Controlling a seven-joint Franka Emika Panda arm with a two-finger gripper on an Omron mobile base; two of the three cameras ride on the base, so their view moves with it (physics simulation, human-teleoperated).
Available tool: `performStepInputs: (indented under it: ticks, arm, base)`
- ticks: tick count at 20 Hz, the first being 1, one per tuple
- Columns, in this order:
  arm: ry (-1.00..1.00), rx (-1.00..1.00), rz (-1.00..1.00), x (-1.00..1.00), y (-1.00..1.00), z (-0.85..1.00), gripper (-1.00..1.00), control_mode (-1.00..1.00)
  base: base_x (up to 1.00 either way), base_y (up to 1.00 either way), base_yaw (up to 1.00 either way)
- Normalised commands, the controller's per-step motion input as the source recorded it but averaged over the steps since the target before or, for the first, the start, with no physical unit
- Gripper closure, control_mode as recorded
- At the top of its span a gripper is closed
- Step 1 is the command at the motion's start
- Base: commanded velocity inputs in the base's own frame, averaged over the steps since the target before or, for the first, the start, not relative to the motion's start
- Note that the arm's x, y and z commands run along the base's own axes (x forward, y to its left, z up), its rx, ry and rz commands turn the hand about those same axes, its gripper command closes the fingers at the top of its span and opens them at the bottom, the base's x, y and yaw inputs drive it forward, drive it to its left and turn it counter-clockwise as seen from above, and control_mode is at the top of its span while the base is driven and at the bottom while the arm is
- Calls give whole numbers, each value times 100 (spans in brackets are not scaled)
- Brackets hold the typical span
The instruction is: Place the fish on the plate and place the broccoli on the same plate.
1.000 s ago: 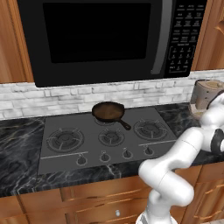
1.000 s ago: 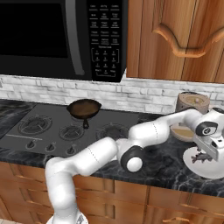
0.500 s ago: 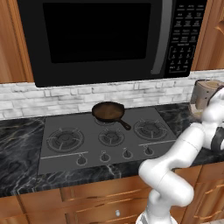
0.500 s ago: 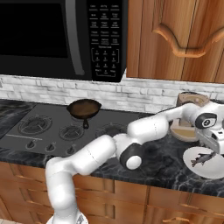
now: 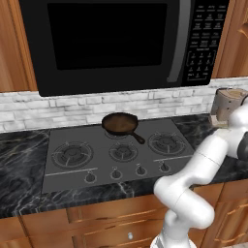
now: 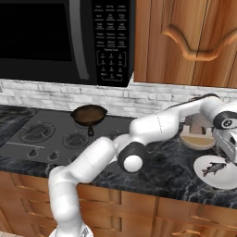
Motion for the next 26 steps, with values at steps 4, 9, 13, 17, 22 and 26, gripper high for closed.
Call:
performStepInputs:
  ticks: [4,9,13,17,22,26]
  arm:
    - [-57,-23,-2,-100,100,-45,-100,-100]
    - [-48,-36,-2,-100,100,-34,-100,-100]
    - [-11,-65,2,-89,100,11,-100,-100]
    - [15,-59,16,-49,100,3,-100,-100]
    - [36,-35,9,32,91,45,-100,-100]
    - [56,-10,14,52,84,36,-100,-100]
  base:
    - [0,0,0]
    - [0,0,0]
    - [0,0,0]
    - [0,0,0]
    - [0,0,0]
    - [0,0,0]
